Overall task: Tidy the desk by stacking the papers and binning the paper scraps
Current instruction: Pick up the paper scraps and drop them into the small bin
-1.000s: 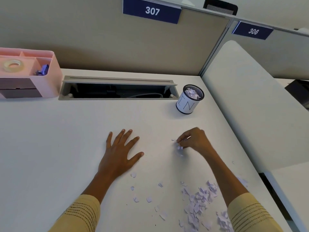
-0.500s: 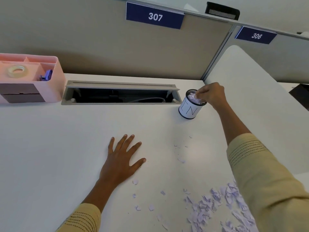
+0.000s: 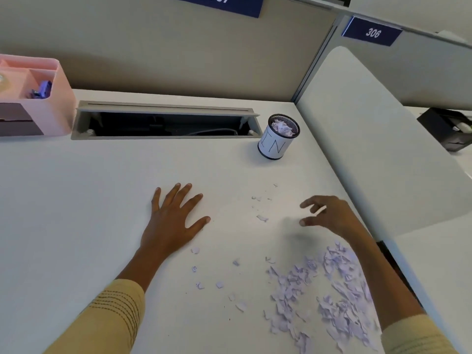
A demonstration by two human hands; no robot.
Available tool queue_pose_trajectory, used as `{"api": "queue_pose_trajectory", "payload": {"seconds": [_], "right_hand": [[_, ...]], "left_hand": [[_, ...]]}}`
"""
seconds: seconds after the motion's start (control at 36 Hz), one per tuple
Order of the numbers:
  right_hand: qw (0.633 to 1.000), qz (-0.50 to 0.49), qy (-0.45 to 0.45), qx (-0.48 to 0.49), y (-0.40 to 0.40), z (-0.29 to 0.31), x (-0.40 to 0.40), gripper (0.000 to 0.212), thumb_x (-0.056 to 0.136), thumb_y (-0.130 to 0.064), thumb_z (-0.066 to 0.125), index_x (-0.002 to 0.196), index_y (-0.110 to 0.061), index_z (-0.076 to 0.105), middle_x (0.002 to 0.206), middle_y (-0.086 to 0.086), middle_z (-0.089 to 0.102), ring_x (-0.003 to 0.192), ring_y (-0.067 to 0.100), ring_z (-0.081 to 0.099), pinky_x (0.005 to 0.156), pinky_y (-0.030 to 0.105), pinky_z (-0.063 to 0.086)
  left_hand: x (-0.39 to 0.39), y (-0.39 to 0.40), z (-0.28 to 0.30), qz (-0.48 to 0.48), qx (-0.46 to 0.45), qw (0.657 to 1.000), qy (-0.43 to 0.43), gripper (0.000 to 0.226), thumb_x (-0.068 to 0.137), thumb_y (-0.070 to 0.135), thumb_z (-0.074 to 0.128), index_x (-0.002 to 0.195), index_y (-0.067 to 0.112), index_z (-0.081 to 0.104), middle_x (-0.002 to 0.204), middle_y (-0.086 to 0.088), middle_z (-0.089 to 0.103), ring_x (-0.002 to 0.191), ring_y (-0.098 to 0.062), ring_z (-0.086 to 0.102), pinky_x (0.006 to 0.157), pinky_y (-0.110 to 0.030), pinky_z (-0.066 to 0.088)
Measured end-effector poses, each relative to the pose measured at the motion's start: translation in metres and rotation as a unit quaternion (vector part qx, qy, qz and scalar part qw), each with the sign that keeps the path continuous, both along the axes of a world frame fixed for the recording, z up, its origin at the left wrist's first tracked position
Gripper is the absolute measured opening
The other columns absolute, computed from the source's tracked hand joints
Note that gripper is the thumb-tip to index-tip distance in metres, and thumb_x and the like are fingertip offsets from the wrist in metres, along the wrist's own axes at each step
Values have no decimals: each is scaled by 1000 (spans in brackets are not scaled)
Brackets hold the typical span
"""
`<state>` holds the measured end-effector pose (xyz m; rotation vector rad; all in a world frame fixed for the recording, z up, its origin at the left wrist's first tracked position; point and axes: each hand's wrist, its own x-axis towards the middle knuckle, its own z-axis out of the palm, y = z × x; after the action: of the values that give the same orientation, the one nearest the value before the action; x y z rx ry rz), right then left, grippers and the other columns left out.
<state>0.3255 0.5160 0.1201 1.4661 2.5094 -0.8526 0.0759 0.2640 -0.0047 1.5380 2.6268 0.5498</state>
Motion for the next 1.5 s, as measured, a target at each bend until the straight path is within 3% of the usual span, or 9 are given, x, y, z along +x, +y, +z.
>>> {"api": "queue_pose_trajectory", "payload": {"seconds": [0.22, 0.42, 0.64, 0.92, 1.08, 1.19, 1.31, 1.42, 1.5], "right_hand": [[996, 14, -79, -38, -45, -33, 58, 97, 25, -71, 79, 112, -45, 47, 110, -2, 38, 102, 19, 47, 90, 34, 48], [999, 21, -37, -17, -55, -45, 36, 48, 61, -21, 88, 102, -25, 64, 99, 0, 51, 80, 12, 54, 66, 17, 47], [999, 32, 16, -14, -39, -41, -2, 10, 76, -18, 77, 86, -16, 75, 82, 3, 71, 68, 8, 60, 54, 3, 38], [981, -1, 182, -68, 22, 8, -53, 17, 66, 3, 80, 77, -9, 75, 70, 12, 72, 60, 17, 65, 62, 26, 59], [955, -69, 288, 25, 70, 44, -107, 29, 64, 8, 79, 92, 5, 72, 75, 16, 65, 47, 8, 61, 56, 17, 55], [959, -37, 250, 129, 90, 52, -139, 27, 66, 2, 77, 93, 1, 74, 80, 18, 68, 58, 13, 59, 66, 22, 54], [965, -9, 214, 151, 96, 55, -158, 27, 72, -4, 74, 99, -3, 73, 92, 17, 70, 69, 15, 57, 63, 8, 44], [963, -37, 240, 120, 93, 59, -154, 24, 74, -7, 74, 98, -7, 72, 96, 17, 71, 81, 18, 61, 87, 34, 54], [958, -65, 264, 94, 80, 60, -135, 19, 73, -6, 75, 92, -8, 73, 88, 13, 71, 76, 22, 63, 81, 37, 57]], "left_hand": [[0, 0, 0, -3, 8, 1000, 10, 74, 87, 73, 21, 136, 27, 52, 150, -2, 39, 142, -23, 30, 116, -54, 8], [1, 0, 0, -1, 14, 1000, 4, 76, 86, 74, 19, 136, 27, 51, 151, -1, 38, 142, -22, 28, 117, -49, 3], [1, 0, 1, -1, 9, 1000, -1, 73, 86, 73, 22, 138, 29, 50, 152, -1, 36, 144, -21, 25, 117, -53, 5], [0, 1, -1, -4, 1, 1000, 5, 72, 88, 72, 21, 138, 29, 50, 152, -1, 36, 143, -21, 27, 116, -53, 7], [2, 0, -1, -1, 8, 1000, 9, 68, 88, 70, 27, 136, 28, 52, 150, -2, 40, 142, -22, 30, 115, -55, 12], [2, 1, 0, -2, 5, 1000, 5, 68, 88, 70, 27, 136, 28, 52, 150, -1, 40, 142, -21, 30, 115, -54, 12], [1, 0, 0, -1, 4, 1000, 4, 68, 88, 70, 27, 136, 29, 52, 150, -1, 40, 142, -21, 30, 115, -54, 11], [2, 0, 0, -3, 8, 1000, 3, 69, 88, 70, 26, 135, 28, 54, 149, -2, 41, 141, -22, 32, 114, -55, 13], [1, 0, 0, -4, 3, 1000, 2, 69, 89, 71, 25, 135, 28, 53, 150, -2, 40, 141, -21, 31, 114, -56, 14]]}}
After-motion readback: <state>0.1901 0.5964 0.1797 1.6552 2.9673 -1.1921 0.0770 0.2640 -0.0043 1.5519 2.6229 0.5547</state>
